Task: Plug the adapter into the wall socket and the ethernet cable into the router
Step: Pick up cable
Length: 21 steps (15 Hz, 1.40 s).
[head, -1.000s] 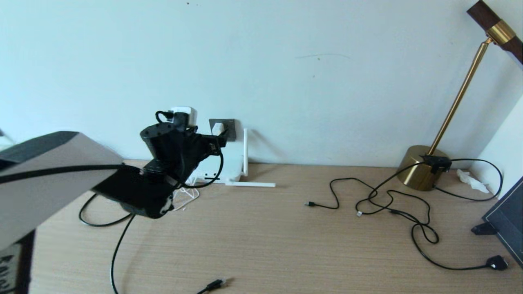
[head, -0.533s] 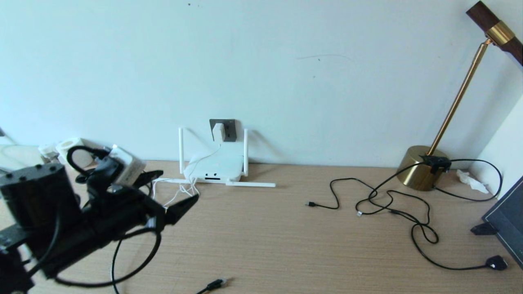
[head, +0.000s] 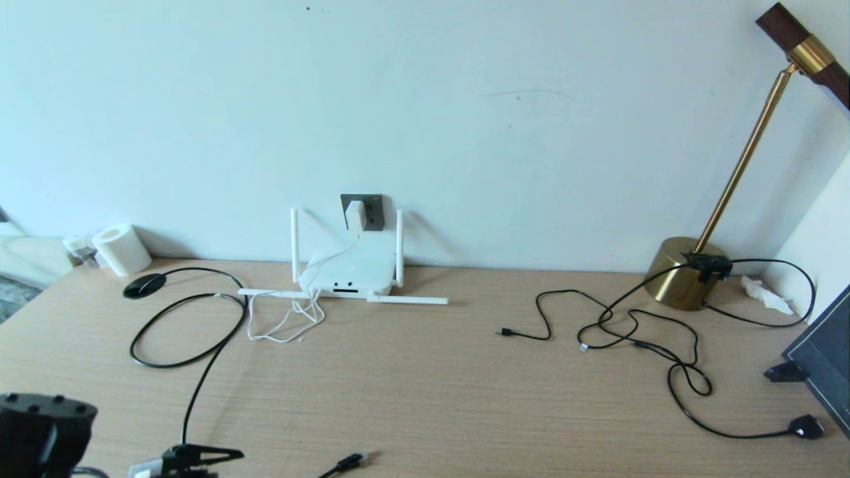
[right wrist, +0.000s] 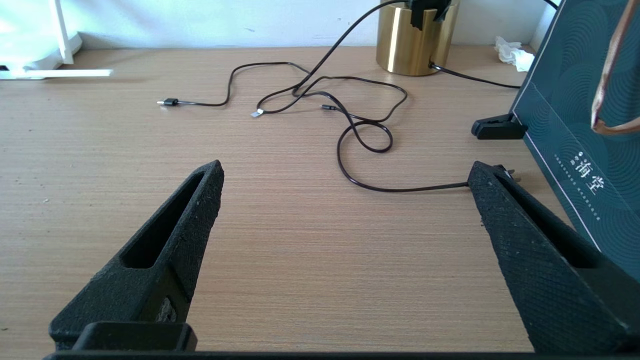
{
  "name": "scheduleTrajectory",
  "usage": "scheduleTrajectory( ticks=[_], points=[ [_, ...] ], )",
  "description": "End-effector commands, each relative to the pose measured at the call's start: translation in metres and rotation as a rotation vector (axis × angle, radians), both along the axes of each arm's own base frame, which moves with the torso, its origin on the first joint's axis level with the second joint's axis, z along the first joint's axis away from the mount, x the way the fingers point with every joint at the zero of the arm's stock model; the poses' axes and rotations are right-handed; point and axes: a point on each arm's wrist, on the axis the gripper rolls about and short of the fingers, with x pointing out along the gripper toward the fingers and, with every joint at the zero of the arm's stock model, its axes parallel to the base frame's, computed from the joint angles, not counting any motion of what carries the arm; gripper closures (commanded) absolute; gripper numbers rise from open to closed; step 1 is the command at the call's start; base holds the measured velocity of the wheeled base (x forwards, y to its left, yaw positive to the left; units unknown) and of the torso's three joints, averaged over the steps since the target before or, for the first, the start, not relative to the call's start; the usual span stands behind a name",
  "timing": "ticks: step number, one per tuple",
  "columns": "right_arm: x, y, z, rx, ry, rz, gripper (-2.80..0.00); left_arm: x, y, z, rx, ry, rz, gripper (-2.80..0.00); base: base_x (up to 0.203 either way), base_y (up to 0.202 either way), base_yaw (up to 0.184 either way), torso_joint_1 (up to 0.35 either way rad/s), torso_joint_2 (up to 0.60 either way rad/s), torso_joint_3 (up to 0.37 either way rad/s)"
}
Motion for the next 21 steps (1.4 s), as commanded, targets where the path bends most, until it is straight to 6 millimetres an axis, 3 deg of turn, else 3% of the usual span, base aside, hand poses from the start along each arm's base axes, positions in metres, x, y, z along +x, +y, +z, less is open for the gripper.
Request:
scheduleTrajectory(
  ticks=[1, 8, 11, 15, 21],
  points=[
    [0.0, 0.0, 0.0, 0.0, -0.001, 0.0, -2.8, 0.001, 0.001, -0.005, 0.061, 0.062, -0.01, -2.8, 0.0, 0.0, 0.0, 0.0, 0.0, 0.0],
    [0.0, 0.0, 0.0, 0.0, -0.001, 0.0, -2.8, 0.026, -0.007, 0.008, 0.117, 0.014, -0.012, -2.8, 0.0, 0.0, 0.0, 0.0, 0.0, 0.0],
    [0.0, 0.0, 0.0, 0.004, -0.001, 0.0, -2.8, 0.027, -0.007, 0.012, 0.113, -0.007, -0.007, -2.8, 0.0, 0.0, 0.0, 0.0, 0.0, 0.0],
    [0.0, 0.0, 0.0, -0.003, -0.001, 0.0, -2.8, 0.039, -0.01, 0.006, 0.123, 0.031, -0.009, -2.8, 0.0, 0.0, 0.0, 0.0, 0.0, 0.0],
    [0.0, 0.0, 0.0, -0.003, -0.001, 0.0, -2.8, 0.037, -0.009, -0.003, 0.153, 0.062, 0.026, -2.8, 0.0, 0.0, 0.0, 0.0, 0.0, 0.0]
  ],
)
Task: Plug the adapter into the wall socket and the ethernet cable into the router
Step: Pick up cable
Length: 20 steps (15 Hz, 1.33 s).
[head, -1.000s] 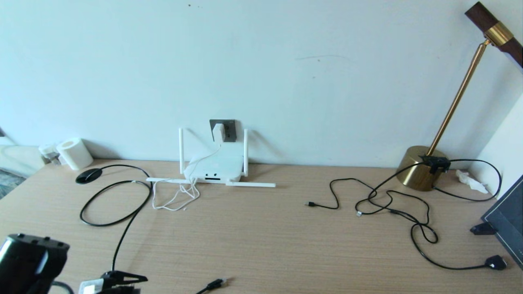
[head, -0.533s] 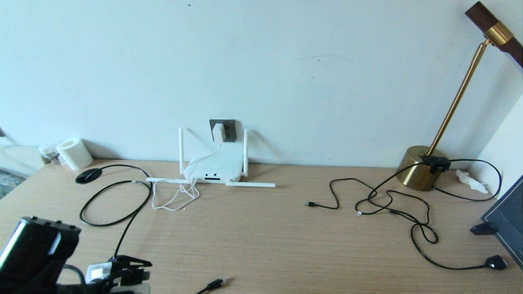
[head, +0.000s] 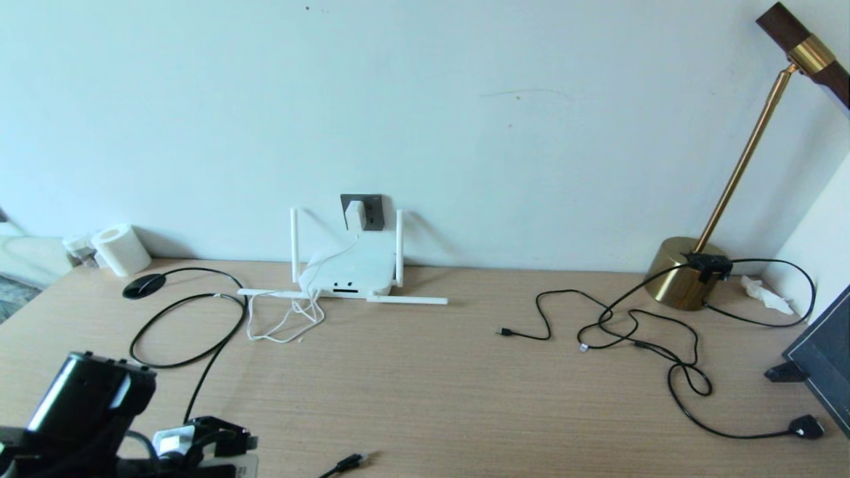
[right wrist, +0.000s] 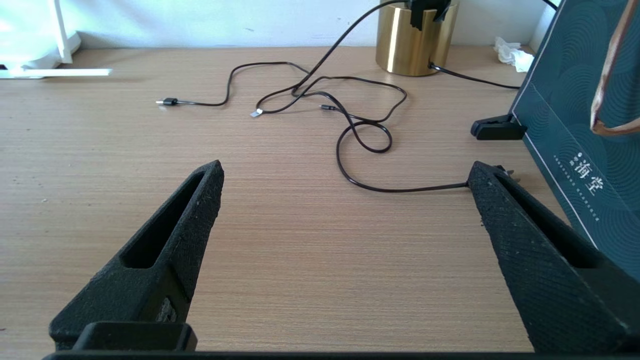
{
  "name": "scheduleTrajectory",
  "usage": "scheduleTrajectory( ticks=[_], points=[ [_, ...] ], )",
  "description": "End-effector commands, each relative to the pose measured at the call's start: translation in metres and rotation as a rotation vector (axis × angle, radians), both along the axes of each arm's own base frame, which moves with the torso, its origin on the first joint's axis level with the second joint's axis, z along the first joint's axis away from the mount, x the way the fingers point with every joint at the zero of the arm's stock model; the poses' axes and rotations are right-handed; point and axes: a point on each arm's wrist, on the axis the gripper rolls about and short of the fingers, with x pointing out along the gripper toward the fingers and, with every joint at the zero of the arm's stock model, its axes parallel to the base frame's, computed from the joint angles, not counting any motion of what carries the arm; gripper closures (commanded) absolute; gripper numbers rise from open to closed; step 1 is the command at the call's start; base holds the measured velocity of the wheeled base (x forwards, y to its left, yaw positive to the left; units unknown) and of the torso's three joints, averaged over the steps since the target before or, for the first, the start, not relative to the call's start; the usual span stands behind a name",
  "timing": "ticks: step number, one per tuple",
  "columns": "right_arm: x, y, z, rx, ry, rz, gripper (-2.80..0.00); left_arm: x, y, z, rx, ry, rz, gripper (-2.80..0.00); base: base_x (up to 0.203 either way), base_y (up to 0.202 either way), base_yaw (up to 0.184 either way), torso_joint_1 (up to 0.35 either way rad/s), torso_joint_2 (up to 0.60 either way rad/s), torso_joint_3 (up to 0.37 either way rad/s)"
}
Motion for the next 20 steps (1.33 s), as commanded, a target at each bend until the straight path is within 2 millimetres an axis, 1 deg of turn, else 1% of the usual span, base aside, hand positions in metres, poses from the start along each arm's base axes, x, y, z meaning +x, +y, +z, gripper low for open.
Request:
scheduleTrajectory(
  ticks=[1, 2, 5, 8, 9, 13, 16, 18, 20],
  points=[
    [0.0, 0.0, 0.0, 0.0, -0.001, 0.0, -2.8, 0.0, 0.0, -0.005, 0.011, 0.028, -0.004, -2.8, 0.0, 0.0, 0.0, 0.0, 0.0, 0.0],
    [0.0, 0.0, 0.0, 0.0, -0.001, 0.0, -2.8, -0.002, 0.001, -0.006, 0.012, 0.03, -0.003, -2.8, 0.0, 0.0, 0.0, 0.0, 0.0, 0.0],
    [0.0, 0.0, 0.0, 0.0, -0.001, 0.0, -2.8, 0.003, -0.001, -0.003, 0.011, 0.019, -0.004, -2.8, 0.0, 0.0, 0.0, 0.0, 0.0, 0.0],
    [0.0, 0.0, 0.0, -0.003, 0.001, 0.0, -2.8, 0.002, 0.0, -0.002, 0.01, 0.013, -0.001, -2.8, 0.0, 0.0, 0.0, 0.0, 0.0, 0.0],
    [0.0, 0.0, 0.0, -0.008, 0.001, -0.002, 0.0, 0.002, 0.0, -0.003, 0.011, 0.016, 0.002, -2.8, 0.0, 0.0, 0.0, 0.0, 0.0, 0.0],
    [0.0, 0.0, 0.0, -0.01, 0.001, 0.001, 0.0, 0.005, 0.0, -0.003, 0.011, 0.02, 0.004, -2.8, 0.0, 0.0, 0.0, 0.0, 0.0, 0.0],
    [0.0, 0.0, 0.0, -0.01, 0.001, 0.001, 0.0, 0.006, -0.001, -0.008, 0.017, 0.047, -0.002, -2.8, 0.0, 0.0, 0.0, 0.0, 0.0, 0.0],
    [0.0, 0.0, 0.0, -0.01, 0.001, 0.001, 0.0, 0.013, -0.003, -0.012, 0.02, 0.078, -0.002, -2.8, 0.0, 0.0, 0.0, 0.0, 0.0, 0.0],
    [0.0, 0.0, 0.0, -0.01, 0.001, 0.001, 0.0, 0.031, -0.01, -0.013, 0.018, 0.083, -0.008, -2.8, 0.0, 0.0, 0.0, 0.0, 0.0, 0.0]
  ],
)
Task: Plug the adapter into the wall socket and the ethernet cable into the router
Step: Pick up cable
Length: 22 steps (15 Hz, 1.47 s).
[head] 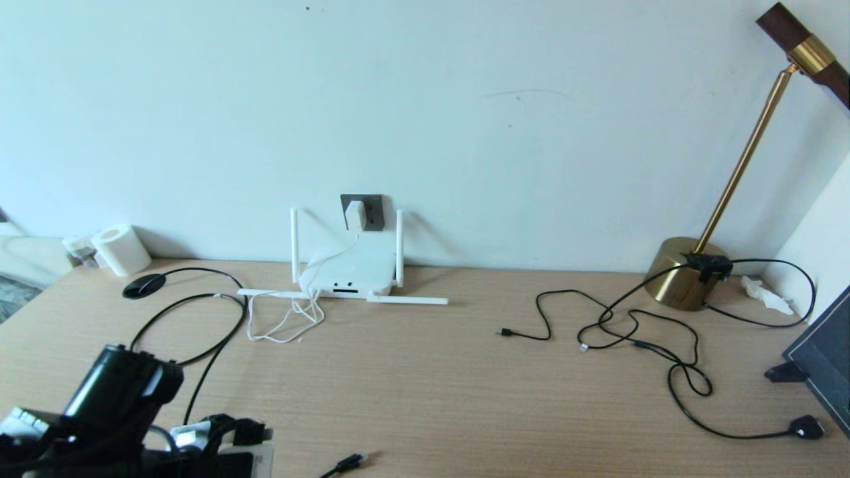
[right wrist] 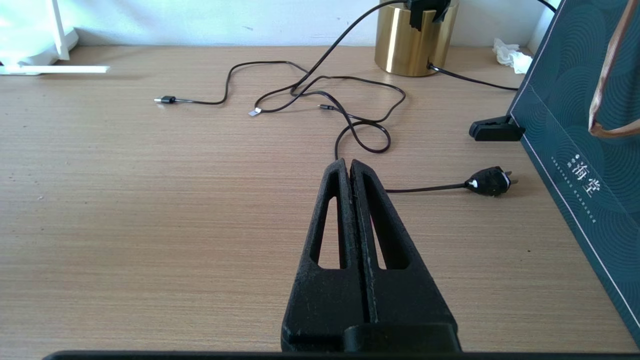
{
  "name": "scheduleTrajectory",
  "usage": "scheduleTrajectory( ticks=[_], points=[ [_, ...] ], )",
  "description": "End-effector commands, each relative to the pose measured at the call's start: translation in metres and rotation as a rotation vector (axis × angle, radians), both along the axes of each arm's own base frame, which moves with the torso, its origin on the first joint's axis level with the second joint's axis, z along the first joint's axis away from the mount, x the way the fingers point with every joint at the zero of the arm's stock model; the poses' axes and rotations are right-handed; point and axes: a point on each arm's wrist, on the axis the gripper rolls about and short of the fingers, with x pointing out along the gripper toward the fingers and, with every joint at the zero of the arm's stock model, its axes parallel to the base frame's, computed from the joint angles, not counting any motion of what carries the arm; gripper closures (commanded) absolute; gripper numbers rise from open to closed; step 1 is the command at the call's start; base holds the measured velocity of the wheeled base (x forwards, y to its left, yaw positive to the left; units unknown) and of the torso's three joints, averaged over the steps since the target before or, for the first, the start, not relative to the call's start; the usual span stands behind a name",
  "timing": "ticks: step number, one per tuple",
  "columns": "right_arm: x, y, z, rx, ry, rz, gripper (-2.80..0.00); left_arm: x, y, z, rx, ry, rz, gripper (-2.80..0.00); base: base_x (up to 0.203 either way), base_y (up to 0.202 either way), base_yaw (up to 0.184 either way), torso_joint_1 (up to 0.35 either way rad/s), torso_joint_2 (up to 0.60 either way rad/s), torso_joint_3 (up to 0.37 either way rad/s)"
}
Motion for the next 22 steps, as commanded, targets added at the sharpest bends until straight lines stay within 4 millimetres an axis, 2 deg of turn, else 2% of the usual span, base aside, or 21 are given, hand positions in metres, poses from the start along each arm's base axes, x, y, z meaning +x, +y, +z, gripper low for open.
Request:
scheduleTrajectory(
  ticks=[1, 3, 5, 7, 9, 11, 15, 22],
  points=[
    [0.0, 0.0, 0.0, 0.0, -0.001, 0.0, 0.0, 0.027, -0.008, -0.003, 0.007, 0.016, -0.012, -2.8, 0.0, 0.0, 0.0, 0.0, 0.0, 0.0],
    [0.0, 0.0, 0.0, 0.0, -0.001, 0.0, 0.0, 0.051, -0.016, -0.002, 0.003, 0.009, -0.017, -2.8, 0.0, 0.0, 0.0, 0.0, 0.0, 0.0],
    [0.0, 0.0, 0.0, 0.0, -0.001, -0.001, 0.0, 0.064, -0.029, -0.009, -0.014, 0.04, -0.025, -2.8, 0.0, 0.0, 0.0, 0.0, 0.0, 0.0],
    [0.0, 0.0, 0.0, 0.0, -0.001, 0.0, 0.0, 0.072, -0.052, -0.016, -0.059, 0.087, -0.036, -2.8, 0.0, 0.0, 0.0, 0.0, 0.0, 0.0],
    [0.0, 0.0, 0.0, 0.0, -0.001, 0.001, 0.0, 0.089, -0.077, -0.02, -0.096, 0.1, -0.034, -2.8, 0.0, 0.0, 0.0, 0.0, 0.0, 0.0],
    [0.0, 0.0, 0.0, 0.0, -0.001, 0.0, 0.0, 0.101, -0.094, -0.026, -0.102, 0.11, -0.05, -2.8, 0.0, 0.0, 0.0, 0.0, 0.0, 0.0],
    [0.0, 0.0, 0.0, 0.0, -0.001, 0.0, 0.0, 0.091, -0.093, -0.041, -0.075, 0.18, -0.032, -2.8, 0.0, 0.0, 0.0, 0.0, 0.0, 0.0],
    [0.0, 0.0, 0.0, 0.0, -0.001, -0.001, 0.0, 0.082, -0.089, -0.043, -0.064, 0.209, -0.026, -2.8, 0.0, 0.0, 0.0, 0.0, 0.0, 0.0]
  ],
)
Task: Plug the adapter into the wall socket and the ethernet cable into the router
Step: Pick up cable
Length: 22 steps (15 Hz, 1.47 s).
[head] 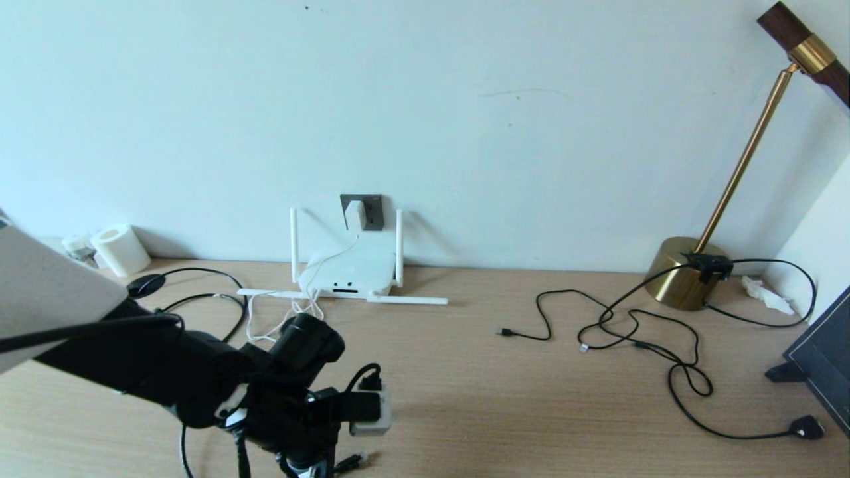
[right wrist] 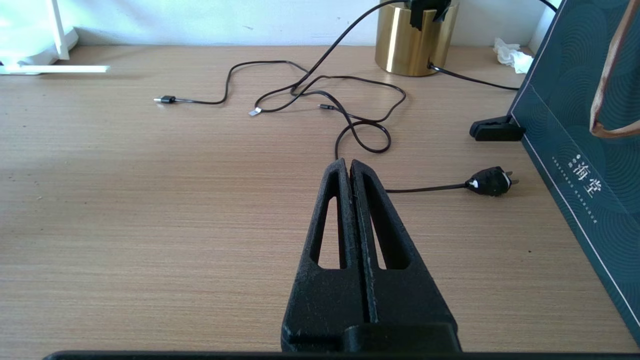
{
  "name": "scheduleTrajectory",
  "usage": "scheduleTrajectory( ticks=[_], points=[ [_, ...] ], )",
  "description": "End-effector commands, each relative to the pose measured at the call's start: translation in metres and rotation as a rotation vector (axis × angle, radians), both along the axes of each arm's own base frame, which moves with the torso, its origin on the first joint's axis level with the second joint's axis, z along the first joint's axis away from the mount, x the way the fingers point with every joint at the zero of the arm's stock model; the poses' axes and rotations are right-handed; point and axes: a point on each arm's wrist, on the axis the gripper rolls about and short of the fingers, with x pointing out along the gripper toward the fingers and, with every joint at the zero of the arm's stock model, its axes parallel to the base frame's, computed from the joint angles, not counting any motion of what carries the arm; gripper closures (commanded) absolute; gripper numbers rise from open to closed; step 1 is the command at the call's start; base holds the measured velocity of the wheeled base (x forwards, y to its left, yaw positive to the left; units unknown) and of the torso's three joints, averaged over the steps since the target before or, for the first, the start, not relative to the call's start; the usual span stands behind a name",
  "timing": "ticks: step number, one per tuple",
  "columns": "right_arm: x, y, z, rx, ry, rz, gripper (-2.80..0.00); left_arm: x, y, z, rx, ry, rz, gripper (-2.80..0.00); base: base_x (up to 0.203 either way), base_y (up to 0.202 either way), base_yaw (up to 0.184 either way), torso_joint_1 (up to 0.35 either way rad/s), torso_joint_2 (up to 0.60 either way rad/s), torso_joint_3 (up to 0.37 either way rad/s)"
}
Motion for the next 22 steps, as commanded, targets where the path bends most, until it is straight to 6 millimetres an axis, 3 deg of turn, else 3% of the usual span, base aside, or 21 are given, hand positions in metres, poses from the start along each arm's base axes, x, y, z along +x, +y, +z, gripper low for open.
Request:
scheduleTrajectory(
  ticks=[1, 10, 11, 19, 22],
  points=[
    [0.0, 0.0, 0.0, 0.0, -0.001, -0.001, 0.0, -0.005, 0.003, 0.0, 0.005, 0.005, -0.004, -2.8, 0.0, 0.0, 0.0, 0.0, 0.0, 0.0],
    [0.0, 0.0, 0.0, 0.0, -0.001, 0.001, 0.0, -0.009, 0.008, -0.006, 0.023, 0.033, 0.015, -2.8, 0.0, 0.0, 0.0, 0.0, 0.0, 0.0],
    [0.0, 0.0, 0.0, 0.0, -0.001, 0.0, 0.0, -0.01, 0.008, -0.007, 0.023, 0.038, 0.021, 0.0, 0.0, 0.0, 0.0, 0.0, 0.0, 0.0],
    [0.0, 0.0, 0.0, 0.0, -0.001, 0.001, 0.0, -0.017, 0.012, -0.009, 0.029, 0.055, 0.023, 0.0, 0.0, 0.0, 0.0, 0.0, 0.0, 0.0],
    [0.0, 0.0, 0.0, 0.0, -0.001, 0.001, 0.0, -0.018, 0.011, 0.006, -0.006, 0.002, 0.013, 0.0, 0.0, 0.0, 0.0, 0.0, 0.0, 0.0]
  ],
)
